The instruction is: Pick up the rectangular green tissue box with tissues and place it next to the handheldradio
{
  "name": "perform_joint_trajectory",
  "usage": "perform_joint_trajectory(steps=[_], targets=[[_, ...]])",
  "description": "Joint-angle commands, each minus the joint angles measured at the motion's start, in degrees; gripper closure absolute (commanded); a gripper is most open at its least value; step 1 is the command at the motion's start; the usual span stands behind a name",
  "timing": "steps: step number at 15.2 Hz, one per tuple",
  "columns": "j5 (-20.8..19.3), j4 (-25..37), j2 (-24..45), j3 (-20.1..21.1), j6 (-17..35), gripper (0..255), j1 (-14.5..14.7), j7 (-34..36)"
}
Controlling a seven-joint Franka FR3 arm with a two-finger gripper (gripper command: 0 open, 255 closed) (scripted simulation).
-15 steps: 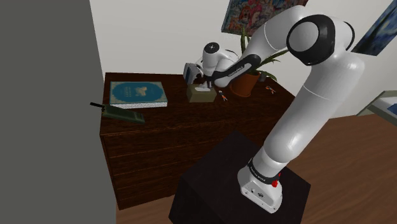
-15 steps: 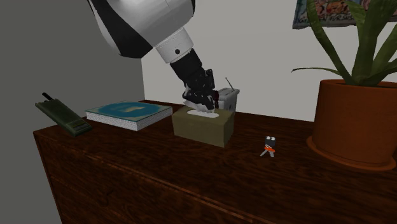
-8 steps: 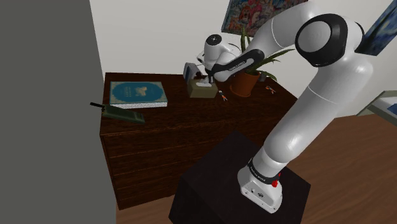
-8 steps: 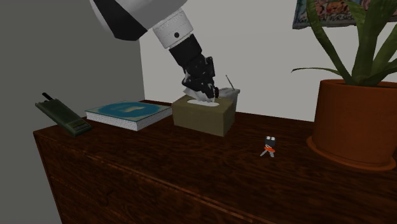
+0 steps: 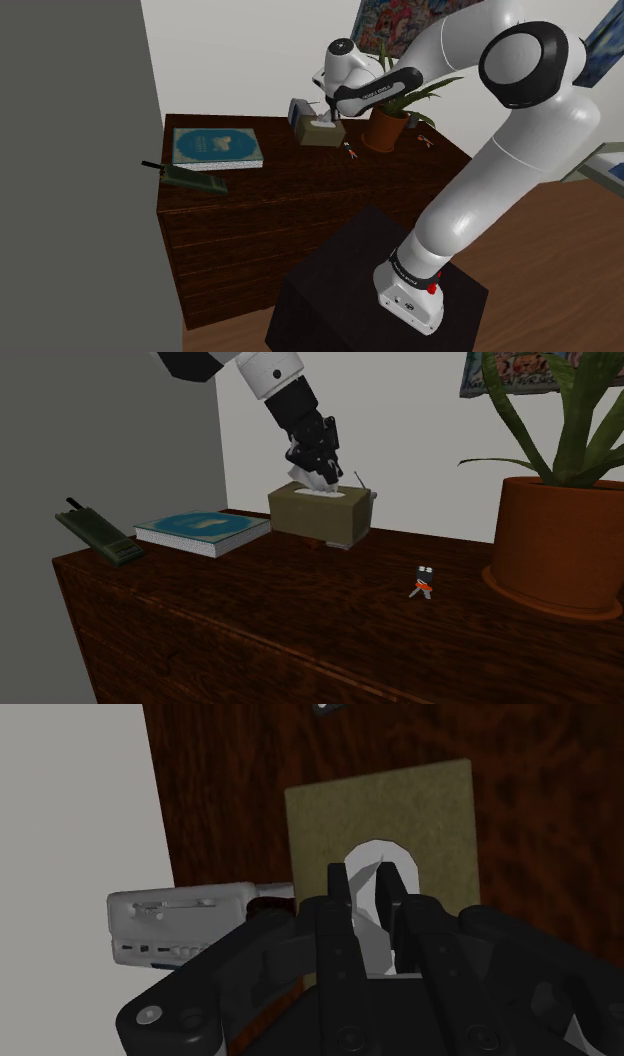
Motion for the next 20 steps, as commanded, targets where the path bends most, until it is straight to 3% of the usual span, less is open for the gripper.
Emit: perform_joint_trajectory(steps=[1, 20], targets=[[0.96, 0.77, -0.76, 0.08, -1.21, 255, 0.14, -1.18], [7.55, 8.70, -6.38, 0.79, -13.03, 255, 1.48, -10.42]])
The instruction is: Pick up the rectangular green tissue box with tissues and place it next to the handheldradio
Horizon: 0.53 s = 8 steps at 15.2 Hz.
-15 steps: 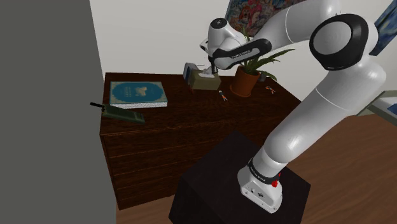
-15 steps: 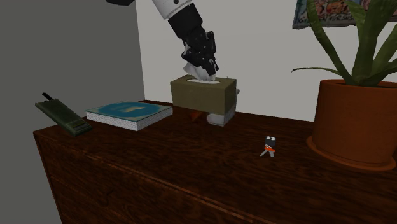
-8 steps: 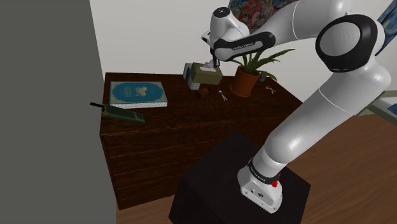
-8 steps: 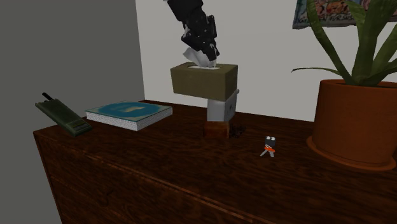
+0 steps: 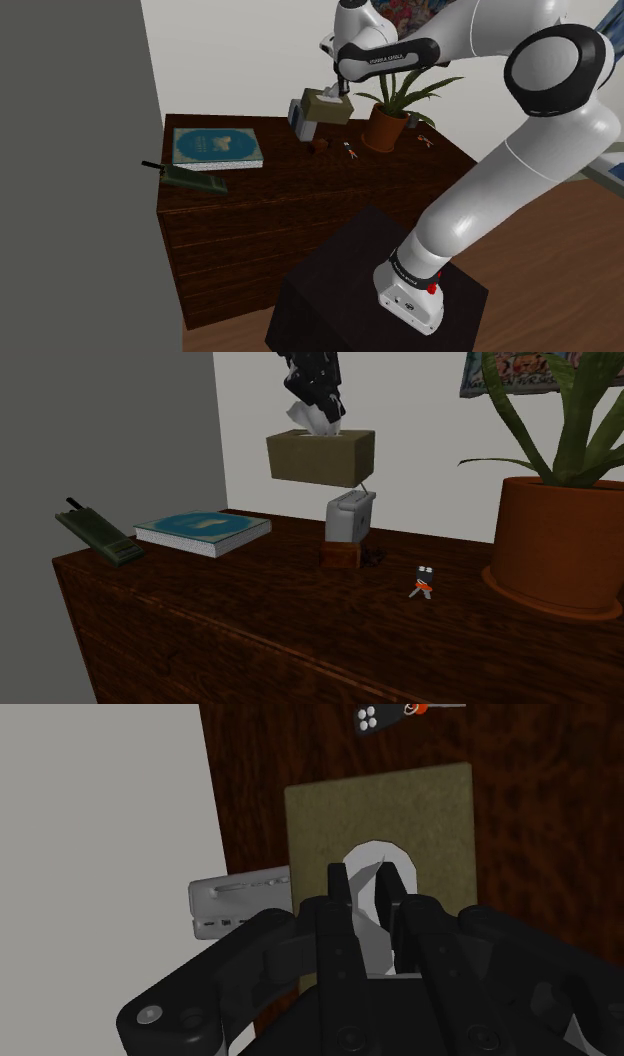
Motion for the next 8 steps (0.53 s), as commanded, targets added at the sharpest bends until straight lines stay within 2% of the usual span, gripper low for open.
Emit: perform_joint_trajectory(steps=[1, 6, 8], targets=[[0.53, 1.02, -0.40, 0.10, -1.29, 255, 0.14, -0.81], [1.58, 3.45, -1.01, 0.25, -3.98, 255, 0.39, -2.54], [1.34, 2.38, -2.30, 2.07, -5.72, 255, 1.53, -0.02]])
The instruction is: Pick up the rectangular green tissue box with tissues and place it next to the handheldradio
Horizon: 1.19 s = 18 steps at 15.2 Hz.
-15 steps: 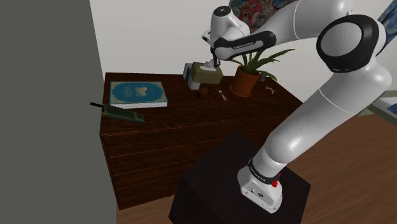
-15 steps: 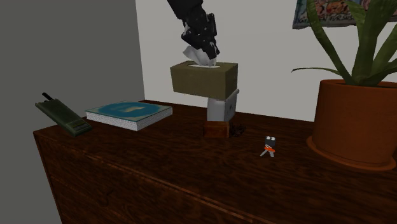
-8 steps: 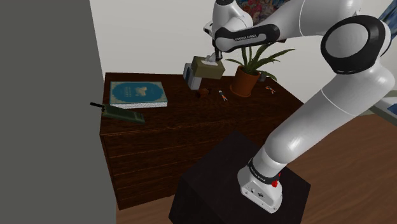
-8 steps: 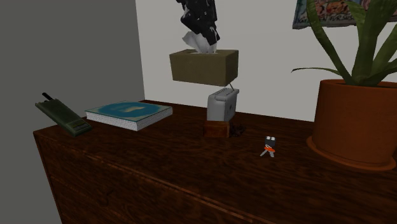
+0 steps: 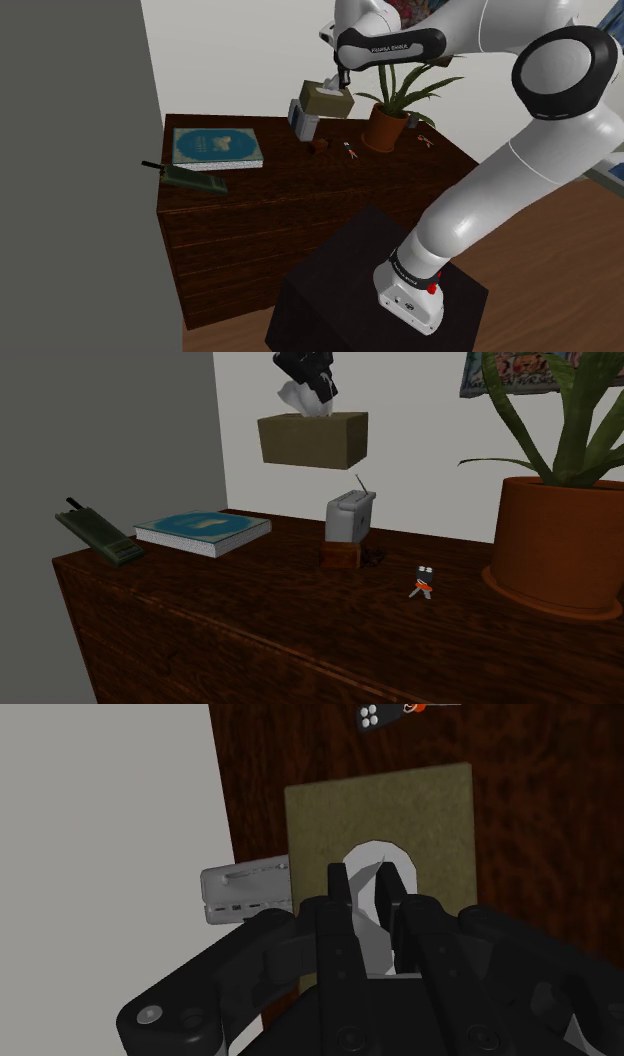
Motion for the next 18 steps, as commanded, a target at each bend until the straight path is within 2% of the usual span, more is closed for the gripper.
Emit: perform_joint_trajectory(steps=[1, 10, 18], targets=[[-0.11, -0.81, -1.22, 1.74, -1.84, 255, 1.09, 2.28], [1.13, -1.73, -3.49, 10.33, -10.08, 255, 6.38, 12.83], [3.10, 2.06, -1.22, 17.98, -17.71, 255, 11.16, 21.91]])
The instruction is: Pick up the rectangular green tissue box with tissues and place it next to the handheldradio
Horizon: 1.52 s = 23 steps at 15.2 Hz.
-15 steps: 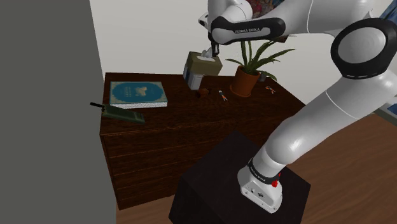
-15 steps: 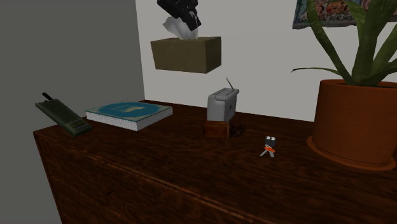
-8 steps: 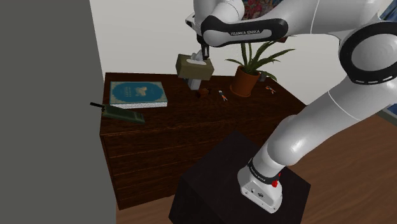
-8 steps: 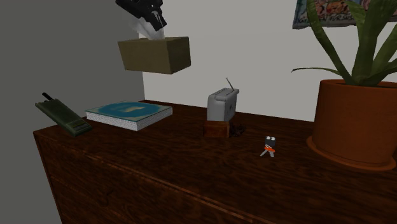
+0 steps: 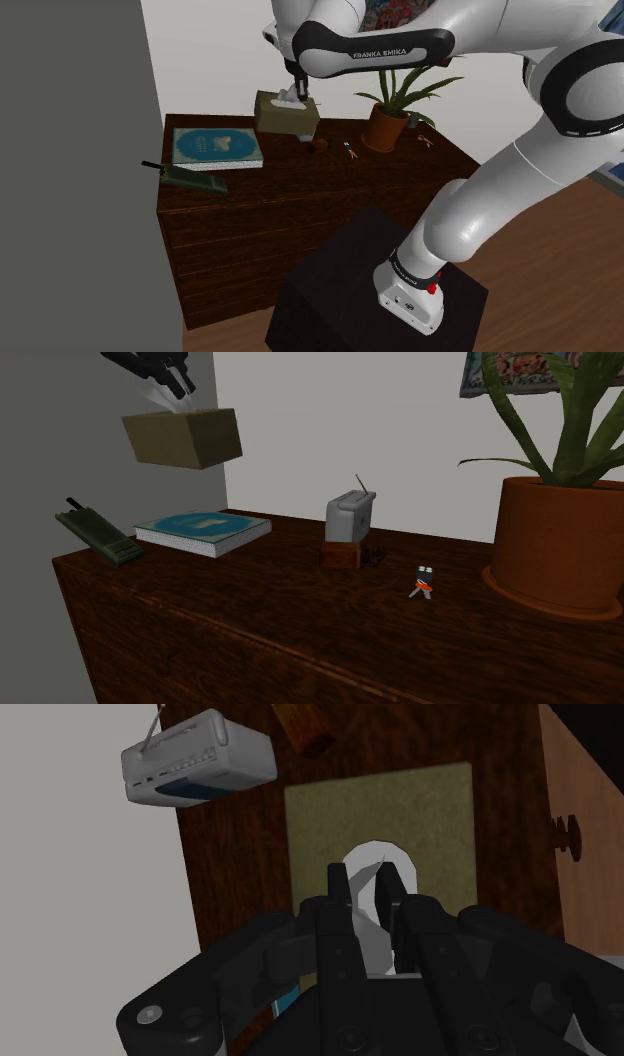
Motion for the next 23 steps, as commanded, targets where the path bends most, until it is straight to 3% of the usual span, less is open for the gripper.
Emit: perform_joint_trajectory(steps=[1, 6, 23], targets=[[0.41, 2.04, 1.45, 1.94, -2.15, 255, 1.15, 2.30], [1.16, 7.83, 5.93, 7.15, -7.93, 255, 4.50, 8.78], [-1.11, -1.98, 8.38, 6.98, 2.41, 255, 4.26, 15.40]])
